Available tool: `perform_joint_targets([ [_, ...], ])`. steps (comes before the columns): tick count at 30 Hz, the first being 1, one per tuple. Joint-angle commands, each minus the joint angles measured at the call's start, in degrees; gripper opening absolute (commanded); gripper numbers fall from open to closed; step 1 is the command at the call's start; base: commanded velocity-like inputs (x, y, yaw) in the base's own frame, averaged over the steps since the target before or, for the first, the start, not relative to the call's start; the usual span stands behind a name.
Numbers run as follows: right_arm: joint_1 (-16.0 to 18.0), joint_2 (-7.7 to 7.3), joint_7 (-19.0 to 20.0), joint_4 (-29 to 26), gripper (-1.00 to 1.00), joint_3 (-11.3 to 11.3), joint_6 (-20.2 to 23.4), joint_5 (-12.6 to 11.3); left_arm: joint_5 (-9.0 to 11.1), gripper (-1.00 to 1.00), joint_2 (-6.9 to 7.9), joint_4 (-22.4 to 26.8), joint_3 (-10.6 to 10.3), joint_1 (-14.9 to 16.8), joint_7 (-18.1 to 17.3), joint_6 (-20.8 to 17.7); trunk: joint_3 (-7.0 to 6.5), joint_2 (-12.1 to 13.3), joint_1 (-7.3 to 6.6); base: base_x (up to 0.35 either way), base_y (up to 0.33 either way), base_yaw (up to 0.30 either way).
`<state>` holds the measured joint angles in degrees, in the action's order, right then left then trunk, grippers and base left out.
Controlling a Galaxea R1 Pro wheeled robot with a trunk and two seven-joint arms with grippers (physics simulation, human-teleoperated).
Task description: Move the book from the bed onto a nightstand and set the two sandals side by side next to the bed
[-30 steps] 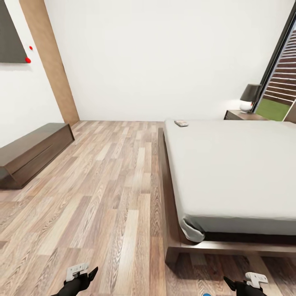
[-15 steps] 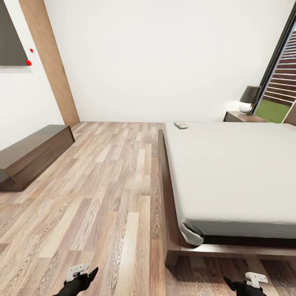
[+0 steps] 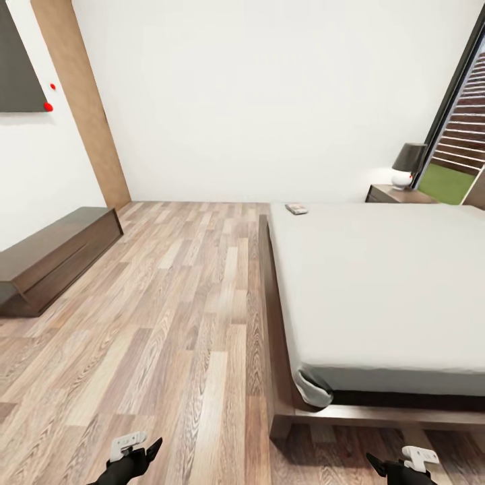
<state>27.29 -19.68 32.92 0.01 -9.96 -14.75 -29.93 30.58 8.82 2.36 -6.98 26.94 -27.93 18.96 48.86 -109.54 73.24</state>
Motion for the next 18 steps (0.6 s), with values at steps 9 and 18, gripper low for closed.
perform_joint_targets([
  [9, 0.04, -0.01, 0.22, 0.08, 1.0, -0.5, -0.19, -0.48, 0.53, 1.0, -0.05, -0.07, -0.49, 0.04, -0.19, 0.2, -1.57, 3.6, -1.99, 0.0, 0.0, 0.0],
  [18, 0.03, -0.01, 0.22, 0.08, 1.0, -0.5, -0.19, -0.49, 0.53, 1.0, -0.08, -0.07, -0.49, 0.04, -0.17, 0.2, -3.19, 7.21, -3.97, 0.0, 0.0, 0.0],
])
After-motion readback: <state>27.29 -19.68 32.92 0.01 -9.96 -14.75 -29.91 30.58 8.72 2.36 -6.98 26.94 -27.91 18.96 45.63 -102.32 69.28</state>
